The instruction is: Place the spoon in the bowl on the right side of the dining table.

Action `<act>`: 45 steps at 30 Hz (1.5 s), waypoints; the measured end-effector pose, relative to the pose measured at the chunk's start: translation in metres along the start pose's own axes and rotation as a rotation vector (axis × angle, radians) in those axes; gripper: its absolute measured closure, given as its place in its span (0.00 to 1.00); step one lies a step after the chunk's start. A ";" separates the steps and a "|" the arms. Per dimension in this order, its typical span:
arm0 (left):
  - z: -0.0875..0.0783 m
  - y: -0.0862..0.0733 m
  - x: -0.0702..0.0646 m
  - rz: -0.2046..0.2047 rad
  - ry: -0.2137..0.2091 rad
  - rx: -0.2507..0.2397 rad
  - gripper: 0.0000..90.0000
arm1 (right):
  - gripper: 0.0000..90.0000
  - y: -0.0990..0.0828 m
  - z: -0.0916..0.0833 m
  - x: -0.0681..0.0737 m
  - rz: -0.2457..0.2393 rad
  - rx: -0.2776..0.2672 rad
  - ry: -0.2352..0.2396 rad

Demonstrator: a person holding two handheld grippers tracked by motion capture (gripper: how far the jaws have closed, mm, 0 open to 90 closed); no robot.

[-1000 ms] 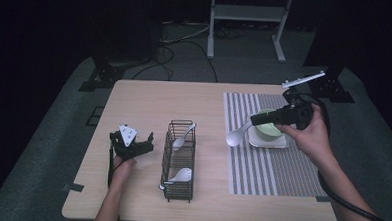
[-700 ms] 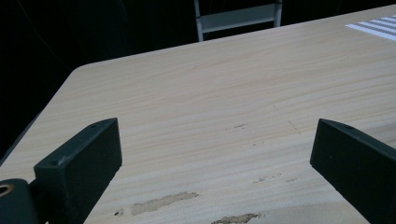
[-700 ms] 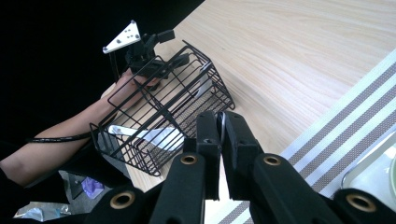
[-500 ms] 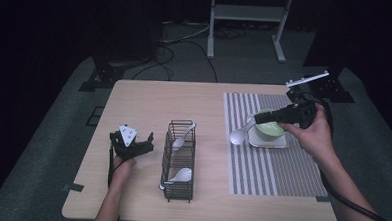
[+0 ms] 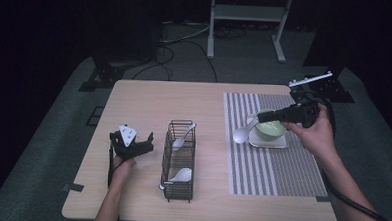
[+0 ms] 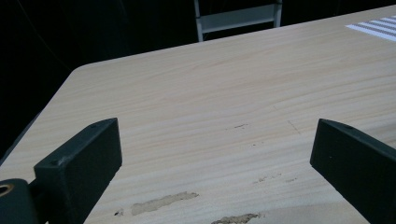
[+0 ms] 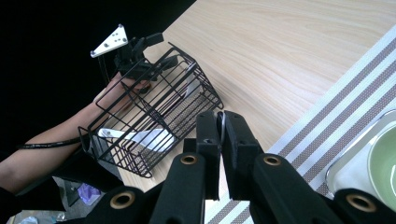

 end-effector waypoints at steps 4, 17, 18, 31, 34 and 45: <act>0.000 0.000 0.000 0.000 0.000 0.001 0.01 | 0.95 -0.001 -0.001 -0.004 0.008 -0.002 -0.007; 0.000 0.000 0.000 0.001 0.000 0.001 0.01 | 0.95 0.000 -0.006 -0.013 0.023 -0.011 -0.027; 0.000 0.000 0.000 0.002 0.000 0.000 0.01 | 0.95 0.000 -0.006 -0.015 0.025 -0.014 -0.029; 0.000 0.000 0.000 0.005 -0.001 0.000 0.01 | 0.95 0.000 -0.010 -0.024 0.043 -0.019 -0.050; 0.000 0.000 0.000 0.005 -0.001 0.000 0.01 | 0.95 0.001 -0.012 -0.027 0.047 -0.022 -0.052; 0.000 0.000 0.000 0.008 -0.002 0.001 0.01 | 0.95 0.001 -0.015 -0.036 0.061 -0.033 -0.066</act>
Point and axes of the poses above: each handheld gripper's, and its own axes: z roughly forward along the jaws, y roughly out of its top, x roughly to its left, the point moved 8 cm from there along z, roughly forward along the jaws, and after that the axes turned 15 degrees about -x, right-handed, at the moved point
